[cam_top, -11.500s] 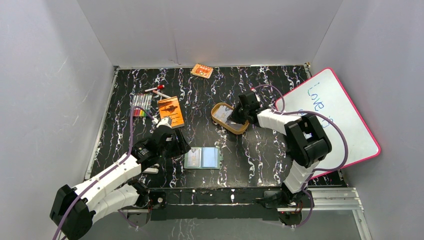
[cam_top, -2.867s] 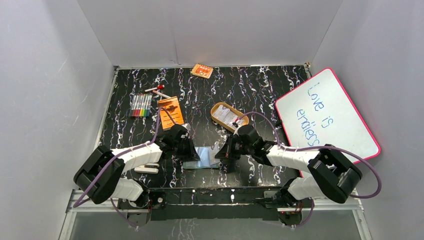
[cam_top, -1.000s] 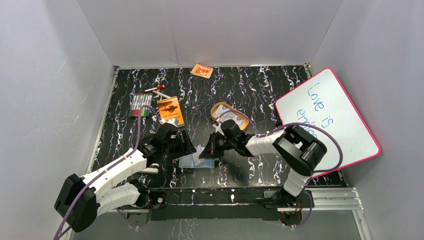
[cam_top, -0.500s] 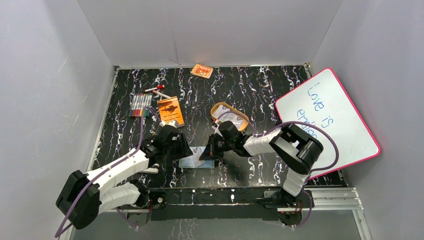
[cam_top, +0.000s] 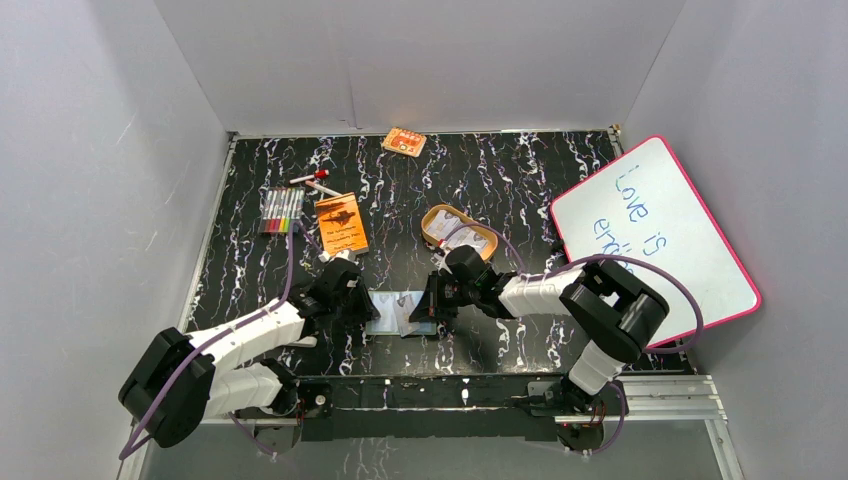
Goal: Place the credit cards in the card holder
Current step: Turn over the card slot in the card holder, then insert the credit card into the card holder.
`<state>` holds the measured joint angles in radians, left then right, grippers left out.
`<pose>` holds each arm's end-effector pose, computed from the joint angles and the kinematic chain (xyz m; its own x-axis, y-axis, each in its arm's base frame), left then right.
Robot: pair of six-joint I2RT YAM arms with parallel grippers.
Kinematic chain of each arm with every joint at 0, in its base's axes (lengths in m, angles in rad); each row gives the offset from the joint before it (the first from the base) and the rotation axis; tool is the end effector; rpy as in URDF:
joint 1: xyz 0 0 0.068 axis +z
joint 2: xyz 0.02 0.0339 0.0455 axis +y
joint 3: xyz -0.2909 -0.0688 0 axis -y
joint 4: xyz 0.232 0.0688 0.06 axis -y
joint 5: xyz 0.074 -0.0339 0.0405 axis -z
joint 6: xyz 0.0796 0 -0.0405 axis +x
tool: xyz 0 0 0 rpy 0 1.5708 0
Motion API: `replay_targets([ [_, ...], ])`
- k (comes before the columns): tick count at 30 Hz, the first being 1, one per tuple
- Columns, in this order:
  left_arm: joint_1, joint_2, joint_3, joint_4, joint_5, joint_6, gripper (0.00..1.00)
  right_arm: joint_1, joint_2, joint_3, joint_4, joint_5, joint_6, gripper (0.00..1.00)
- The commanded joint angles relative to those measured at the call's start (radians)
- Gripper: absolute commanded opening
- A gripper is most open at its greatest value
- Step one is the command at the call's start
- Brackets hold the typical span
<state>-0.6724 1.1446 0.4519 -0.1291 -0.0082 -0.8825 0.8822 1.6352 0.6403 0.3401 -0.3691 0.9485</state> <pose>0.1734 -0.1372 0.1639 -0.8416 -0.3171 -0.4372 -0.0496 0.8515 -0.5221 0.1894 0.2753 0.1516 -0.9585 0.0279 -0.2838 -0.2113 0.5988 0.7726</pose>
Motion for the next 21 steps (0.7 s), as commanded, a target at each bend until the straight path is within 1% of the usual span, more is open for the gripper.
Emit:
replay_targets([
  [1, -0.002, -0.043, -0.042, -0.022, -0.023, -0.023, 0.14, 0.003, -0.035, -0.028, 0.034, 0.042, 0.044, 0.0],
  [9, -0.003, -0.032, -0.048, -0.021, -0.007, -0.038, 0.1, 0.003, -0.119, -0.109, 0.114, 0.107, 0.168, 0.0],
  [16, -0.004, -0.035, -0.049, -0.019, 0.002, -0.044, 0.1, 0.004, -0.094, -0.108, 0.194, 0.099, 0.206, 0.0],
  [21, -0.003, -0.039, -0.039, -0.036, 0.002, -0.053, 0.13, 0.007, -0.06, -0.085, 0.207, 0.095, 0.202, 0.0],
])
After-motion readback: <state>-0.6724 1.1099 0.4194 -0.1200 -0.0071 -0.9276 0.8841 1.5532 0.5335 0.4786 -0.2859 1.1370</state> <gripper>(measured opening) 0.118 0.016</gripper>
